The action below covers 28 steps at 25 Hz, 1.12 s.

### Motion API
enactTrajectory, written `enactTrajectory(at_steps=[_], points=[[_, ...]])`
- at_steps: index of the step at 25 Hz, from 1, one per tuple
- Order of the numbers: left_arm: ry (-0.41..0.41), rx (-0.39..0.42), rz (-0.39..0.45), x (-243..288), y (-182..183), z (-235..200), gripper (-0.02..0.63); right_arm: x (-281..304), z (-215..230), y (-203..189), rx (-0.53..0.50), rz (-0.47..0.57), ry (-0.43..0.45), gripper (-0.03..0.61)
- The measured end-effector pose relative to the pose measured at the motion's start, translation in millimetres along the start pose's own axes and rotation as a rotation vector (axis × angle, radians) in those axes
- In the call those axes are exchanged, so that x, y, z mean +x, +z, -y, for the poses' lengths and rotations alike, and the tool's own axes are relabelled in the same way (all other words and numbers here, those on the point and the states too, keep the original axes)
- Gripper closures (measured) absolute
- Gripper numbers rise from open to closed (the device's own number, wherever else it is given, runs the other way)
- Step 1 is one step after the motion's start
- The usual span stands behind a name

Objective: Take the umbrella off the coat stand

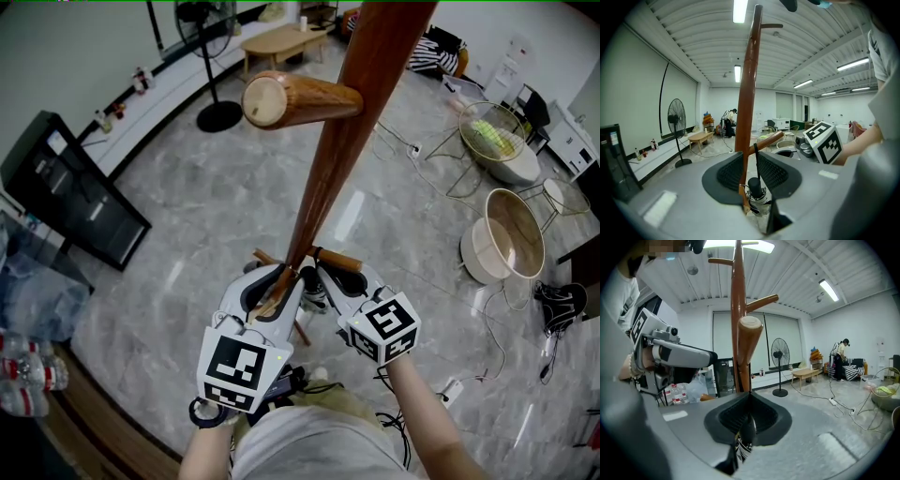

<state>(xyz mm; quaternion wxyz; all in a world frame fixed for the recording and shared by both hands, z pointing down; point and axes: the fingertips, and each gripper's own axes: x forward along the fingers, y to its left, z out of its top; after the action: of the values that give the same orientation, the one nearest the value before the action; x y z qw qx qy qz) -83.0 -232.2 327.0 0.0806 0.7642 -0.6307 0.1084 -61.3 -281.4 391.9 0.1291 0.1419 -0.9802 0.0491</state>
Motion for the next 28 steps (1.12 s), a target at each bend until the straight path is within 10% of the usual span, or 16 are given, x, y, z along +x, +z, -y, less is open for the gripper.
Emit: enactTrajectory(at_steps=[28], points=[[-0.067,-0.004,-0.011,12.0,0.2,19.4,0.517,-17.3,6.5,6.2,0.101,0.032,-0.049,0.574]])
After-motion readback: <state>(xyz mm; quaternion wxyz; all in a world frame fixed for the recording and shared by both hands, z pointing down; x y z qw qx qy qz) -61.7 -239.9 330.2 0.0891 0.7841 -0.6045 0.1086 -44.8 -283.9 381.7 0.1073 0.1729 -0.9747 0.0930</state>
